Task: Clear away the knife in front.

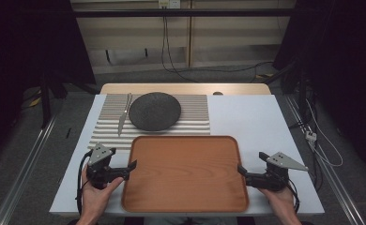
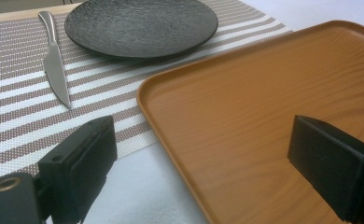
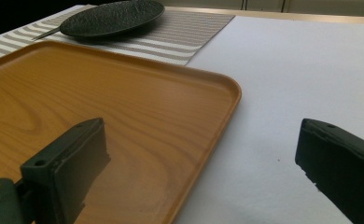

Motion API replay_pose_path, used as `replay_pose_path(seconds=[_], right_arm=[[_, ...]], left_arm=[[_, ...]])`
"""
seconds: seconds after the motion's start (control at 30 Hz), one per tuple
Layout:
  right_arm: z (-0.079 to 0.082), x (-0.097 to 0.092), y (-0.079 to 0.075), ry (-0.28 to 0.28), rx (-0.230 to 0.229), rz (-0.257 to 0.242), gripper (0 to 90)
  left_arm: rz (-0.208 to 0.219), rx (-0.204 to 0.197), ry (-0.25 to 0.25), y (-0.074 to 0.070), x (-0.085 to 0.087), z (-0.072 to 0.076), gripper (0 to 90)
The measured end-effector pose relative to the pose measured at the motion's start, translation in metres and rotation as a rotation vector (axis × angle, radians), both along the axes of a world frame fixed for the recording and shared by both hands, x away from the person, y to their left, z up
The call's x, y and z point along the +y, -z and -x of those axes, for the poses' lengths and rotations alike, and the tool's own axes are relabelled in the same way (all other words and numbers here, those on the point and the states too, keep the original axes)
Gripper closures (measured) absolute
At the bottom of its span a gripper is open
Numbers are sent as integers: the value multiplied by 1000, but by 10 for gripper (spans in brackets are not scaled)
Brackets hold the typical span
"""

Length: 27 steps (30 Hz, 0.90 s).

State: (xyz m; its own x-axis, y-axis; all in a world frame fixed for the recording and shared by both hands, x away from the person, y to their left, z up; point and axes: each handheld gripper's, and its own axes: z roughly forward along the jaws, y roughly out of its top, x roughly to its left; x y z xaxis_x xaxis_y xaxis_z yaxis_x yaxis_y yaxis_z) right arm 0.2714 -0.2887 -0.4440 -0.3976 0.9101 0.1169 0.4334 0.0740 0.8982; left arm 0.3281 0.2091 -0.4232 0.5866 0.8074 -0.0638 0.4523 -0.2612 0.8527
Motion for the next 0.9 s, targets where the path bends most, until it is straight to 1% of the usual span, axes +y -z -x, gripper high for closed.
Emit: replay_pose_path(seconds=[0.1, 0.13, 0.17, 0.2, 0.47, 0.5, 0.53, 0.6, 0.67, 0.7, 0.73, 0.8, 0.87, 0.9], right_arm=[[-1, 0, 0, -1, 0, 1, 21], [0, 1, 0, -2, 0, 3, 21], [0, 1, 0, -3, 0, 5, 21], [0, 0, 0, -2, 0, 5, 21], [-1, -1, 2, -2, 10, -3, 21], [-1, -1, 2, -2, 10, -1, 21], [-1, 0, 2, -4, 12, 3, 22], [-1, 0, 2, -5, 11, 9, 21], [-1, 0, 2, -5, 11, 9, 21], [-1, 0, 2, -3, 14, 7, 20], [-2, 0, 2, -2, 14, 10, 20], [-2, 1, 2, -2, 13, 10, 20], [-1, 1, 2, 0, 12, 11, 20], [-1, 1, 2, 0, 12, 11, 20]], left_arm=[[6, 2, 3, 0, 0, 0, 80], [-5, 0, -1, -1, 0, -1, 79], [-5, 0, -1, -1, 0, -1, 79], [10, 9, -1, -2, 0, -1, 79], [-3, 33, 1, -6, 1, -11, 78], [0, 35, 10, -7, 1, -13, 76], [-1, 46, 15, -10, 3, -17, 73], [4, 49, 16, -11, 4, -20, 74], [-3, 51, 10, -13, 5, -25, 75], [-9, 61, 9, -13, 5, -28, 75], [-22, 89, 15, -14, 6, -33, 83], [-21, 94, 19, -15, 7, -35, 107], [-32, 99, -1, -16, 9, -42, 101], [-32, 99, -1, -16, 9, -42, 101]])
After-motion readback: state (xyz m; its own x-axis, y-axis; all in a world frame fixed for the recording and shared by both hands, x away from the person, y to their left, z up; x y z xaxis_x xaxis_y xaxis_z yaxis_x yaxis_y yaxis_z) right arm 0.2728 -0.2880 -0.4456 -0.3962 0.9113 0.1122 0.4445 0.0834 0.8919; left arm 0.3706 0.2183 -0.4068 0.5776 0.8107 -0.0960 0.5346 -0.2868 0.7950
